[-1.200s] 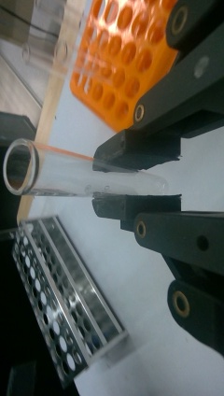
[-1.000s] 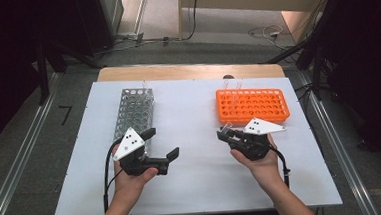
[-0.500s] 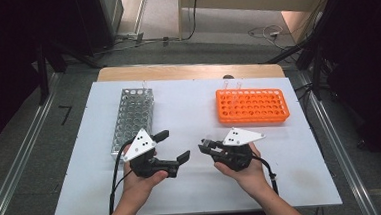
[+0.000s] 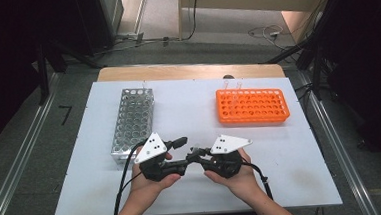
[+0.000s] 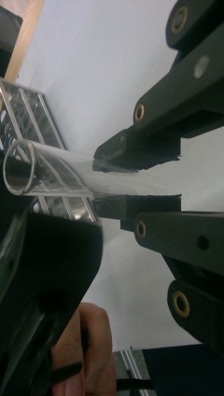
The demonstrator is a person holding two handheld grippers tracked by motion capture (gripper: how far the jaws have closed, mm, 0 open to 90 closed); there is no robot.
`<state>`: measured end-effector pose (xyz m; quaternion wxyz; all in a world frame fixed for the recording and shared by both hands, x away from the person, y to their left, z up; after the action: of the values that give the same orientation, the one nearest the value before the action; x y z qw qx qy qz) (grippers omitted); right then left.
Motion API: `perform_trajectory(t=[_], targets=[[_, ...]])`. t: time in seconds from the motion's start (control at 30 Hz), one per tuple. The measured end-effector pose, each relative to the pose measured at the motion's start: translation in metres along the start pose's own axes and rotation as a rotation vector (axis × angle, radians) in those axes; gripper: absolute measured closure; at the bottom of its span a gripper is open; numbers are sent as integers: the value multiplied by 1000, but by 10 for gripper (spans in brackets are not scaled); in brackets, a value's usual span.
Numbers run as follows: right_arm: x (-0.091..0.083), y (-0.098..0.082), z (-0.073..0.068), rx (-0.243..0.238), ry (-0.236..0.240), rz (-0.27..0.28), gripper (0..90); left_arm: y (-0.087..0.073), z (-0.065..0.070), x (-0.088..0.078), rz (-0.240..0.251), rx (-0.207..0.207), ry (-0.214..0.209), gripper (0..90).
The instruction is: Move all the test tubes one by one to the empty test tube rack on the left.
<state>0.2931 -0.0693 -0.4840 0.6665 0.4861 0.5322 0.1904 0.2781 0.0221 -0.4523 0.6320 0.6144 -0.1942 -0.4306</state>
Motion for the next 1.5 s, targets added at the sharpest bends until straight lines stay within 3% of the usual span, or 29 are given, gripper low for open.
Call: perform_trajectory(t=[0.43, 0.9, 1.1, 1.3, 1.5], targets=[[3, 1, -8, -22, 15, -13, 744, -3, 6, 4, -27, 39, -21, 685], [2, 2, -9, -21, 27, -9, 743, -1, 5, 2, -17, 63, 2, 741], [1, 2, -8, -14, 55, 8, 733, 1, 3, 1, -8, 58, 8, 759], [-2, 4, -10, -31, 85, 26, 537, 4, 0, 0, 0, 51, 15, 760], [-9, 4, -2, -4, 78, 58, 315, 8, -11, -5, 9, 28, 36, 760]])
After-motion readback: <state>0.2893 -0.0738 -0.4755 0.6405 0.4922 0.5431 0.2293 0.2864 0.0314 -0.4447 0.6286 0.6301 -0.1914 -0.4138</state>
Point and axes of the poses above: each handheld gripper's, and its own axes: x roughly forward along the jaws, y roughly out of its top, z roughly to its right, the point moved 8 cm from there along x, roughly forward along the jaws, and after that the axes turned 2 degrees about -z, right-handed, at the moved point
